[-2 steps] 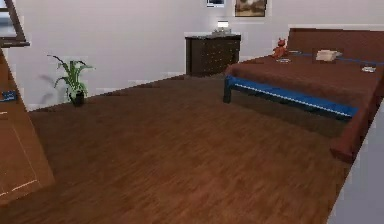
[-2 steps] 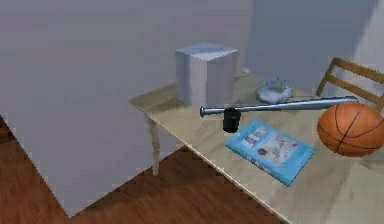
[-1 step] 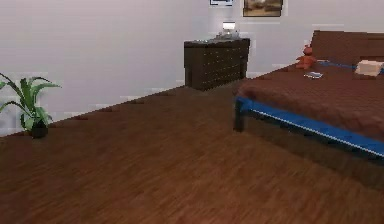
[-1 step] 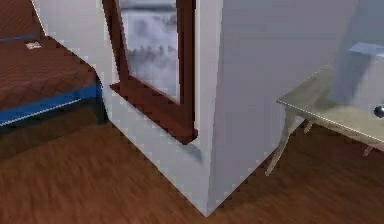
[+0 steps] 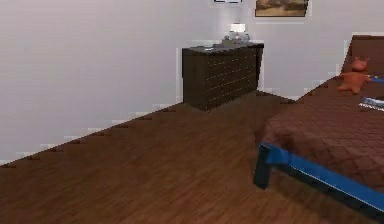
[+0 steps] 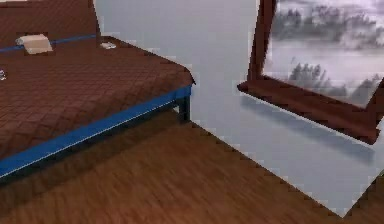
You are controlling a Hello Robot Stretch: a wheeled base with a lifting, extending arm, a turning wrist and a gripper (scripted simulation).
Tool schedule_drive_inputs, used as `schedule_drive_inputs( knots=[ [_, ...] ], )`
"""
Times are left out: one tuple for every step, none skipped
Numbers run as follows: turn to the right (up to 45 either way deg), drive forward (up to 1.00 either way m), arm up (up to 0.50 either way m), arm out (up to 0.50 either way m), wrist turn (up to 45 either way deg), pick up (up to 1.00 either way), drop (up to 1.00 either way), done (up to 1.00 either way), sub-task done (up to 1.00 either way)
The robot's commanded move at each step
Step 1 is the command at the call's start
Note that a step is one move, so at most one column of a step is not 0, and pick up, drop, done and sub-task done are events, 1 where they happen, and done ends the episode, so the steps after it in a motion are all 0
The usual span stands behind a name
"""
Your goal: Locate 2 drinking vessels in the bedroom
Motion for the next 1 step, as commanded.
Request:
schedule_drive_inputs(
  knots=[
    [0.0,1.00,0.00,0.00,0.0,0.00,0.00,0.00,0.00]
  ],
)
